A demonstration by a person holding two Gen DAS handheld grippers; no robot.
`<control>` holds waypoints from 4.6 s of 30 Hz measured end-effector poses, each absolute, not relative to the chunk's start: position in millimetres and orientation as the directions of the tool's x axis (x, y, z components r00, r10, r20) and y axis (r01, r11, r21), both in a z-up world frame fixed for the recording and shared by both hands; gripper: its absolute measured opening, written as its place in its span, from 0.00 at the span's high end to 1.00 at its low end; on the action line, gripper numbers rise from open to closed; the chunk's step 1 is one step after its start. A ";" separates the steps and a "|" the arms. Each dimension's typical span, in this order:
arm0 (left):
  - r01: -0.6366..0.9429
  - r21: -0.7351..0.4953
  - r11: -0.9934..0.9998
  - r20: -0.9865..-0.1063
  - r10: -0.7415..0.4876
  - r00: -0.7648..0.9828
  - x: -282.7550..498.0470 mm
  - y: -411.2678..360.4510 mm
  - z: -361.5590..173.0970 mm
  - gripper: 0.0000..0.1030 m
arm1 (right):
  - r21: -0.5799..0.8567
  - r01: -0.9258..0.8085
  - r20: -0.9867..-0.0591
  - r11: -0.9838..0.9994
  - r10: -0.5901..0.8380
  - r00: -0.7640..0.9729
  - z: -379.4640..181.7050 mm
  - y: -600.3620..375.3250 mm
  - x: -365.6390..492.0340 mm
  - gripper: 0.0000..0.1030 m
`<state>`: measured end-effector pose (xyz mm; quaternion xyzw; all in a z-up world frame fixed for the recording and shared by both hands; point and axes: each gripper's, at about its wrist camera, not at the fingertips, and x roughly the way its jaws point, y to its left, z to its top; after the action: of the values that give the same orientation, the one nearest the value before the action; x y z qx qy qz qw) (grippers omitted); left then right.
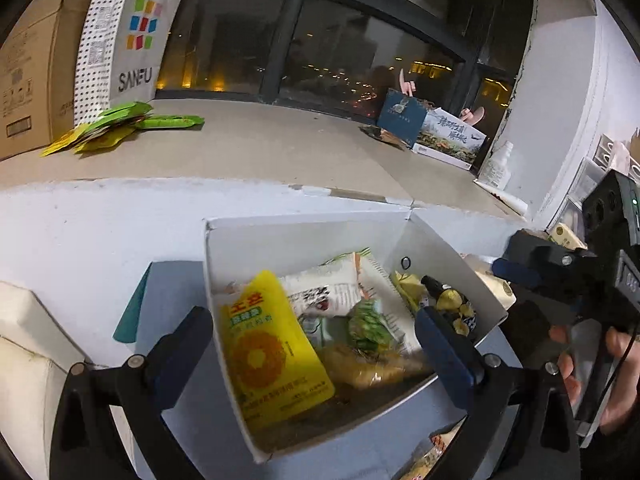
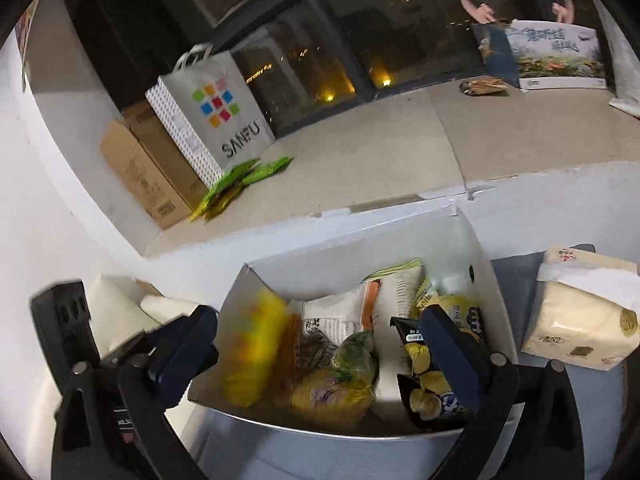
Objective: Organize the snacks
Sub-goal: 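Carry both packs into the white box and open both tools, then withdraw both tools back over the last two packs, then grasp the orange-white cake pack with right tool while left tool grasps Lay's cracker bag, then carry both packs into the white box and open both tools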
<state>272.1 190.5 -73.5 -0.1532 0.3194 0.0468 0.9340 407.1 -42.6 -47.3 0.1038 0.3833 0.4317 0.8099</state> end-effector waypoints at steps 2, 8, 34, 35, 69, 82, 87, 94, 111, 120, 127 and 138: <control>-0.185 -0.255 0.949 -0.609 -0.009 0.793 264.2 189.8 -72.0 0.00 | 0.516 -0.609 -0.530 0.602 0.783 0.325 -47.3 -50.6 405.2 0.00; -0.130 -0.221 0.967 -0.546 -0.012 0.838 220.0 162.2 -50.4 0.00 | 0.434 -0.657 -0.529 0.616 0.765 0.367 -34.3 -68.2 378.5 0.00; 0.107 -0.154 0.982 -0.515 -0.172 0.839 40.6 13.1 -92.8 0.00 | 0.207 -0.674 -0.672 0.709 0.604 0.428 -136.7 -198.4 213.1 0.00; 0.108 -0.160 0.981 -0.519 -0.177 0.836 39.7 11.7 -94.5 0.00 | 0.215 -0.659 -0.680 0.721 0.595 0.428 -140.1 -197.6 217.2 0.00; 0.169 -0.157 0.973 -0.670 -0.231 0.706 100.9 21.2 -144.6 0.00 | 0.057 -0.915 -0.764 0.399 0.608 0.218 -180.7 -140.9 283.3 0.57; 0.476 0.008 0.879 -0.795 -0.283 0.537 198.0 6.1 -191.2 0.00 | 0.207 -0.865 -0.586 0.457 0.766 0.265 -116.9 -220.5 215.4 0.57; 0.499 -0.028 0.866 -0.818 -0.306 0.486 210.9 11.8 -206.1 0.01 | 0.256 -0.839 -0.583 0.480 0.769 0.262 -129.0 -221.8 215.5 0.57; 0.450 -0.047 0.892 -0.802 -0.302 0.515 193.5 22.0 -193.6 0.25 | 0.270 -0.824 -0.593 0.497 0.760 0.264 -136.8 -223.9 213.5 0.57; 0.028 -0.222 0.975 -0.467 -0.131 0.875 106.6 83.6 -51.7 0.25 | 0.255 -0.739 -0.554 0.623 0.721 0.416 -93.4 -167.5 244.9 0.57; -0.080 -0.287 0.955 -0.451 -0.062 0.890 192.5 144.7 -24.0 0.25 | 0.265 -0.722 -0.531 0.639 0.721 0.444 -34.5 -94.8 311.0 0.56; -0.138 -0.343 0.929 -0.509 -0.060 0.859 262.6 178.6 -43.9 0.25 | 0.265 -0.706 -0.576 0.656 0.695 0.430 -28.1 -34.9 372.0 0.56; -0.167 -0.303 0.938 -0.558 -0.033 0.829 268.2 195.1 -60.0 0.00 | 0.359 -0.646 -0.599 0.673 0.697 0.393 -39.5 -9.4 409.0 0.00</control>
<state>268.2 195.1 -60.0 -0.1723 0.2901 0.0358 0.9407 409.0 -9.4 -39.5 0.0339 0.3757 0.4028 0.8340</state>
